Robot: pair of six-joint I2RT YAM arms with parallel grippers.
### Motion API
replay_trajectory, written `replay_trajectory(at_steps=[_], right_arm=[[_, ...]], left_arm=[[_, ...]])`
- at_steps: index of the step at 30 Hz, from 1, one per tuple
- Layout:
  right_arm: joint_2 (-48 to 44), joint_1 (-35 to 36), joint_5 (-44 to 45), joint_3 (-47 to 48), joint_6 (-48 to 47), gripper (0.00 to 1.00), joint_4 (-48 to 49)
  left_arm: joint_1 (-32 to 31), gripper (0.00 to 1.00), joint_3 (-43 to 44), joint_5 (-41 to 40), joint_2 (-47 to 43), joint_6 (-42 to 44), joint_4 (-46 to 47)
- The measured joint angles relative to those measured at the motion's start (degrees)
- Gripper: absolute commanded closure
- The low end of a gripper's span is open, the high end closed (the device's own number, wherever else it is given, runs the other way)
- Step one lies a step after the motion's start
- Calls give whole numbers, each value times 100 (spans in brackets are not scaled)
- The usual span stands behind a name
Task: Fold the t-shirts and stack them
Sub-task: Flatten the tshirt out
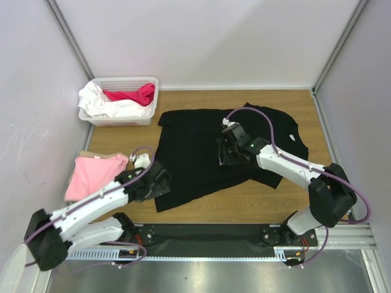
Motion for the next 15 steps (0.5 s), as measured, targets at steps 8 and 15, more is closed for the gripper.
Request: replay_trajectory(at_steps=[8,15], right_arm=[[-15,-1064,92,-22,306,46,-560],[-1368,-2634,81,-632,487,45,-1362]], left_arm=[[-7,36,-590,503,-817,-127,627],[-31,32,-101,791,369,516,1561]])
